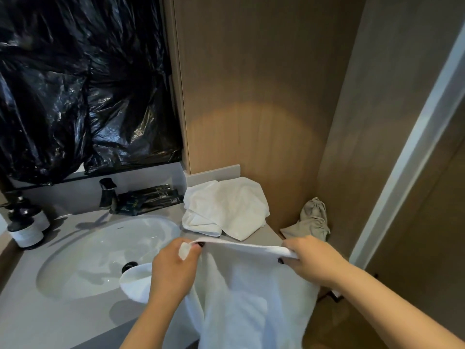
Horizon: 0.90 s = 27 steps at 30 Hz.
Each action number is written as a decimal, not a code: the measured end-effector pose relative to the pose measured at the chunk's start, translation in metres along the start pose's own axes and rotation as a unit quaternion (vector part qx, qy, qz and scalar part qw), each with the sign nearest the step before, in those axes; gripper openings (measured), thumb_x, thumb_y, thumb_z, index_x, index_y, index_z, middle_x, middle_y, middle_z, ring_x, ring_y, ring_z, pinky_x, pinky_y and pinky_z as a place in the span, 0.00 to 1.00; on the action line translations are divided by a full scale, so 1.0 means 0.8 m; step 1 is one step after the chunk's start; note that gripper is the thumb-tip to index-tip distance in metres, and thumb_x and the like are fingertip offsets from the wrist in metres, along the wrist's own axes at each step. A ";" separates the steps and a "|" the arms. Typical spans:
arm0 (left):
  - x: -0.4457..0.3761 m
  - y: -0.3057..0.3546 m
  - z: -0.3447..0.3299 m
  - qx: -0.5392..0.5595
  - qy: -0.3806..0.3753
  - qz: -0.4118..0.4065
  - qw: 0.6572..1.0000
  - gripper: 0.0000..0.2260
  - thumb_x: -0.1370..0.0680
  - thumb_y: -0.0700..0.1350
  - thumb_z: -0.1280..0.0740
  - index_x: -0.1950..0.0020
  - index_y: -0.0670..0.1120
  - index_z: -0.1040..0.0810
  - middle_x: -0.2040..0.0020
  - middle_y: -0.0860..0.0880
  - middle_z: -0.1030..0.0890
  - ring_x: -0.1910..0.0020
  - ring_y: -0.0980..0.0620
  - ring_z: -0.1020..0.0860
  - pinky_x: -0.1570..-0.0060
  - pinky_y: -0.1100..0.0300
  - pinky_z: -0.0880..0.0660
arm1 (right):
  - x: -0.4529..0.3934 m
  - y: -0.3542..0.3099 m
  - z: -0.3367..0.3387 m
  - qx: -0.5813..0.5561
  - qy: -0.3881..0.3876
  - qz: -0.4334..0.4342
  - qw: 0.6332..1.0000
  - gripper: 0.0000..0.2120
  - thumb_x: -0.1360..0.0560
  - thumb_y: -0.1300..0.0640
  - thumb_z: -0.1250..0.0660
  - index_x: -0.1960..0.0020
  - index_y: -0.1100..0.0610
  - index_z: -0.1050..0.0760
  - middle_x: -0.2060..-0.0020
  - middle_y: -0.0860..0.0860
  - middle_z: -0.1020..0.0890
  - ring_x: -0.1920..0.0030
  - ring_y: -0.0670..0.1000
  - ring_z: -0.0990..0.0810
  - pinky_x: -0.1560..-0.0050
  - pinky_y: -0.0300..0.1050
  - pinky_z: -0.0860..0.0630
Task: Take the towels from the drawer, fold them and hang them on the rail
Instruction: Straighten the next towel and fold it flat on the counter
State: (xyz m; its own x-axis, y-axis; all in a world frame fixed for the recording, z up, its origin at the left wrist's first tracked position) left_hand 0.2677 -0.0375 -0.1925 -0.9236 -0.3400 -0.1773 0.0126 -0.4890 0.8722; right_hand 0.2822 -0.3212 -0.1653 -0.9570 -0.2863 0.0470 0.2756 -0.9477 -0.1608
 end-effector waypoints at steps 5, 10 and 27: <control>-0.009 -0.006 -0.003 0.057 -0.001 0.081 0.995 0.07 0.23 0.50 0.29 0.51 0.50 0.25 0.55 0.53 0.22 0.55 0.53 0.24 0.63 0.60 0.31 | 0.009 0.011 0.005 -0.155 -0.010 -0.062 0.986 0.04 0.22 0.50 0.34 0.51 0.50 0.24 0.59 0.50 0.20 0.63 0.49 0.24 0.67 0.39 0.33; 0.006 0.004 -0.024 0.082 -0.042 0.134 0.987 0.15 0.26 0.52 0.26 0.47 0.48 0.27 0.53 0.50 0.22 0.56 0.54 0.23 0.63 0.60 0.30 | 0.021 -0.028 0.019 -0.382 -0.026 -0.048 0.923 0.18 0.23 0.60 0.37 0.38 0.42 0.29 0.37 0.63 0.24 0.38 0.63 0.24 0.43 0.56 0.25; 0.031 0.029 -0.003 0.309 -0.205 0.126 0.920 0.15 0.35 0.51 0.24 0.53 0.45 0.14 0.53 0.39 0.14 0.54 0.43 0.16 0.48 0.47 0.21 | 0.018 -0.114 0.018 -0.603 -0.138 0.026 0.785 0.12 0.21 0.66 0.37 0.43 0.55 0.20 0.50 0.54 0.17 0.52 0.56 0.16 0.53 0.48 0.20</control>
State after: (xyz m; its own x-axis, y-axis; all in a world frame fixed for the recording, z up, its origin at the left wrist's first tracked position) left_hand 0.2459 -0.0594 -0.1782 -0.9897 0.0142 0.1426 0.1430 0.1569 0.9772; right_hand 0.2448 -0.2406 -0.1355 -0.8458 -0.4967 0.1945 -0.1323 -0.1579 -0.9785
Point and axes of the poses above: each hand's wrist, its own x-axis away from the middle knuckle, its own z-axis out of the back of the hand, y = z × x, the point moved 5 cm from there along -x, towards the middle knuckle
